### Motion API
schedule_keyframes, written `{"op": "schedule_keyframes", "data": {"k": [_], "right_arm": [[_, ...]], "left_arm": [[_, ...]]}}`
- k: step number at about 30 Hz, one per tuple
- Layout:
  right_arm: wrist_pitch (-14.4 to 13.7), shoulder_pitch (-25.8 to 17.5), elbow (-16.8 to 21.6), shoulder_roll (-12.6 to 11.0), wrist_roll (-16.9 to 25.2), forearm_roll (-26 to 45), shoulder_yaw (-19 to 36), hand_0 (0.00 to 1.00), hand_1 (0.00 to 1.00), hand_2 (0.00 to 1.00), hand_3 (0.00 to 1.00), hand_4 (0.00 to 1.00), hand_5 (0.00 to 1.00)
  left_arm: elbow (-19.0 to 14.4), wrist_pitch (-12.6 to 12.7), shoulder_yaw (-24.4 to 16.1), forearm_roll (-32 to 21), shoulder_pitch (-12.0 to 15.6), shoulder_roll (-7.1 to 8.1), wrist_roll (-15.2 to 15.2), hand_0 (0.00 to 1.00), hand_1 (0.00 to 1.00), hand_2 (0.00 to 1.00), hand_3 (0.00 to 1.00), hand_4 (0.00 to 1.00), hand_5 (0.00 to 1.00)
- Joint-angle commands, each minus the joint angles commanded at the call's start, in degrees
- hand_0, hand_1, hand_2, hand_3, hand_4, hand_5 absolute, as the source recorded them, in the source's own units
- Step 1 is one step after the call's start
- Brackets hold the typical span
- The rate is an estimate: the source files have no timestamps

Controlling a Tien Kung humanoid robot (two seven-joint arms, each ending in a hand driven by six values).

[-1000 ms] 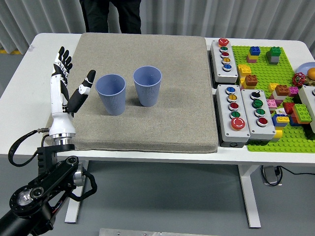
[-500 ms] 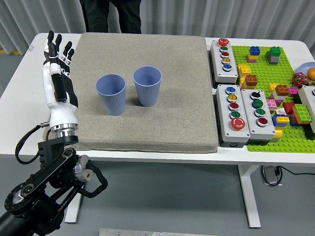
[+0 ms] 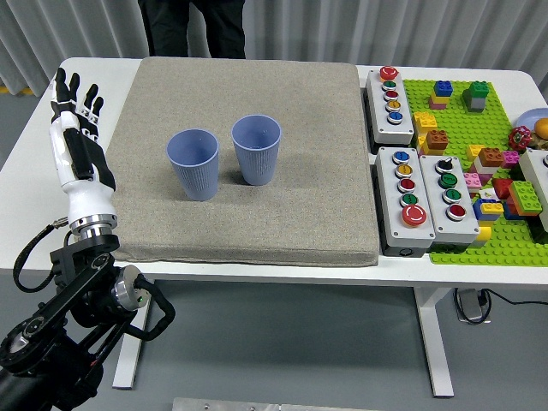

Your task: Pick cup pour cup place

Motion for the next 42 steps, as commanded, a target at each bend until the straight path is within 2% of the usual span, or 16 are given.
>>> {"op": "schedule_keyframes", "data": {"k": [6, 9, 12, 42], "right_arm": [[-0.1, -0.1, 0.0, 0.1, 0.0, 0.1, 0.0, 0.672, 0.612, 0.559, 0.554, 0.002, 0.206], [-0.3, -0.1, 0.1, 0.2, 0.0, 0.3, 0.1, 0.672, 0.612, 0.559, 0.554, 0.002, 0.206], [-0.3, 0.0, 0.1, 0.2, 0.0, 0.3, 0.1, 0.672, 0.612, 0.559, 0.554, 0.002, 0.206], [-0.7, 0.4, 0.3, 0.4, 0.0, -0.7, 1.1, 0.672, 0.612, 0.558, 0.554, 0.002, 0.208]], "left_arm": [[-0.1, 0.0, -0.1, 1.2, 0.2, 0.09, 0.0, 0.860, 0.858, 0.998, 0.996, 0.714, 0.998], [-0.4, 0.0, -0.1, 4.9, 0.1, 0.16, 0.0, 0.857, 0.858, 0.996, 0.993, 0.709, 0.998], [-0.4, 0.0, -0.1, 5.6, 0.0, 0.15, 0.0, 0.857, 0.858, 0.996, 0.993, 0.709, 0.998], [-0.4, 0.0, -1.3, 5.9, -0.5, 0.64, 0.0, 0.852, 0.853, 0.989, 0.980, 0.702, 0.998]]}}
